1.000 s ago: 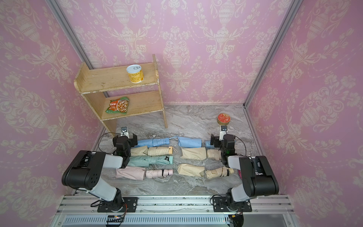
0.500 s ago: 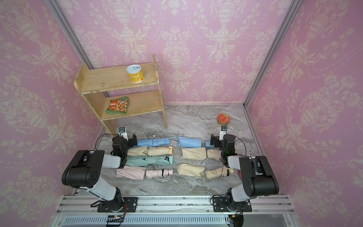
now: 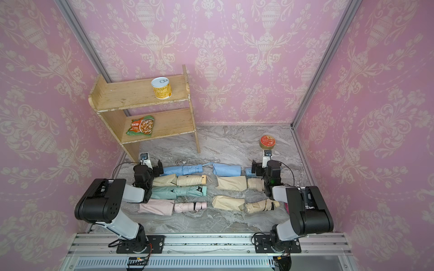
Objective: Take umbrellas out of sleeves
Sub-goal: Reset both arms
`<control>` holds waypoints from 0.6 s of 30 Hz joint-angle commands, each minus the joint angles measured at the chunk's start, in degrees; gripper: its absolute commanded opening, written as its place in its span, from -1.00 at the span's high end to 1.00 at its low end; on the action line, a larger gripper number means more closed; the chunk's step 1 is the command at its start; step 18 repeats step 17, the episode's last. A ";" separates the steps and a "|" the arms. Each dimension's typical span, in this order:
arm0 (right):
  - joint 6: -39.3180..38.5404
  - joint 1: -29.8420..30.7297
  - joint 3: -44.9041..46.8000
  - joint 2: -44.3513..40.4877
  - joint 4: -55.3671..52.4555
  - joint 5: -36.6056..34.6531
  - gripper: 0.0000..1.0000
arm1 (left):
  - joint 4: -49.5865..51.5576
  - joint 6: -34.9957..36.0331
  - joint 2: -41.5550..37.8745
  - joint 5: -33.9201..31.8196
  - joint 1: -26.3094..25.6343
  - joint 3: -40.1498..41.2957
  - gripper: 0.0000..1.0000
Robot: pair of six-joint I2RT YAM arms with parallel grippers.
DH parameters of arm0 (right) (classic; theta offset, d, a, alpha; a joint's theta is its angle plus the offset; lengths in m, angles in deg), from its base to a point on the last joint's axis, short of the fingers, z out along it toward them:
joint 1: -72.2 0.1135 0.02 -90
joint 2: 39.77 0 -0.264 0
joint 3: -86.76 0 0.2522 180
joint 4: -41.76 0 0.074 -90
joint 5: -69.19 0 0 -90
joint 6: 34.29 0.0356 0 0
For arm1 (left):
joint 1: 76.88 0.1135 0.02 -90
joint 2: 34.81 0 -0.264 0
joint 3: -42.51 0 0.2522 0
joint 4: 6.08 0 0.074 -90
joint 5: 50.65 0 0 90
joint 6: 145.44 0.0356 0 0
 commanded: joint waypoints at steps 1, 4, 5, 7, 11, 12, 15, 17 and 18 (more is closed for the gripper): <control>0.34 -0.18 -0.13 0.58 0.69 0.55 -0.99 | -1.66 -1.34 0.61 -1.33 0.45 0.58 -0.99; 0.33 -0.27 -0.15 0.50 0.75 0.53 -0.99 | -0.91 -1.33 0.51 -1.33 0.43 0.30 -0.99; 0.39 -0.24 -0.11 0.59 0.69 0.48 -0.99 | -1.18 -1.25 0.50 -1.24 0.40 0.41 -0.99; 0.35 -0.21 -0.11 0.58 0.69 0.49 -0.99 | -1.17 -1.25 0.51 -1.22 0.39 0.42 -0.99; 0.41 -0.21 -0.15 0.57 0.70 0.55 -0.99 | -0.81 -1.34 0.59 -1.41 0.41 0.16 -0.99; 0.39 -0.25 -0.09 0.58 0.73 0.53 -0.99 | -0.77 -1.34 0.60 -1.42 0.39 0.15 -0.99; 0.41 -0.22 -0.11 0.57 0.71 0.50 -0.99 | -0.81 -1.41 0.59 -1.42 0.39 0.13 -0.99; 0.40 -0.20 -0.15 0.57 0.69 0.54 -1.00 | -0.86 -1.34 0.50 -1.41 0.40 0.18 -0.99; 0.40 -0.20 -0.15 0.57 0.69 0.54 -1.00 | -0.86 -1.34 0.50 -1.41 0.40 0.18 -0.99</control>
